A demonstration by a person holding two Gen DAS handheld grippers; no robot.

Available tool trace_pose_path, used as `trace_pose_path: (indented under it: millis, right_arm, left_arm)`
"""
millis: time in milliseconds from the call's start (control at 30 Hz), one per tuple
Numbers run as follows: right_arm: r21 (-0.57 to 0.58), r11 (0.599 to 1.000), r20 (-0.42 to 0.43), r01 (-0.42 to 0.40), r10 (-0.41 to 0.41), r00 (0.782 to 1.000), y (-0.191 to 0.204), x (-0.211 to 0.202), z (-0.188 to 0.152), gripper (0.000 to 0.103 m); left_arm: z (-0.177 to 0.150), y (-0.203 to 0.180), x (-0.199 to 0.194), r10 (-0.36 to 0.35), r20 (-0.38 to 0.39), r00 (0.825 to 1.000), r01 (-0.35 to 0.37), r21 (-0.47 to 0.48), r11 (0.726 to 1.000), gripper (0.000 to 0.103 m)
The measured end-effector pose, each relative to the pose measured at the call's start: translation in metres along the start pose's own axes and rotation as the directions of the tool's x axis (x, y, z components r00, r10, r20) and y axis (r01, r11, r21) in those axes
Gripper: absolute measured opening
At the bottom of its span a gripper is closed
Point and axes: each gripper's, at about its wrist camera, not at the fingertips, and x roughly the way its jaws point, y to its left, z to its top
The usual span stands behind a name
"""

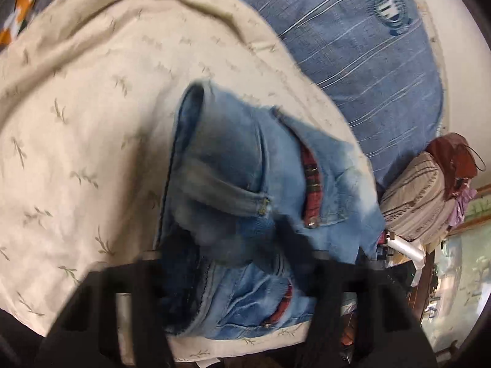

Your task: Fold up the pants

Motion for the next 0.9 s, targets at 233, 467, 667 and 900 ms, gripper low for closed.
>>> trace_pose_path:
  millis: [233, 467, 667, 900]
  right_arm:
    - [-0.100, 0.995, 0.012, -0.021, 0.022, 1.000, 0.004, -0.064, -0.048, 0.002]
    - [0.017, 0.999, -0.080, 0.052, -0.051, 0.996, -0.048, -0.052, -0.085, 0.004]
    - [0.057, 0.994, 0.207, 0.092, -0.102, 0.973, -0.065, -0.125, -0.047, 0.048]
    - [0.171, 0.984, 0.265, 0.048, -0.093, 0.960, -0.095, -0.106, 0.003, 0.051]
  left_arm:
    - [-0.046, 0.013, -0.051, -0.049, 0.015, 0.999, 0.047, 0.097, 0.994, 0.027]
    - [-0.069, 0.054, -0.024, -0.001, -0.077, 0.997, 0.001, 0.000, 1.000, 0.026]
    - [-0.083, 0.033, -0.066, -0.080, 0.015, 0.997, 0.078, 0.105, 0.991, 0.082]
    - [-0.072, 0.017, -0.018, -0.042, -0.038, 0.998, 0.045, 0.089, 0.995, 0.086]
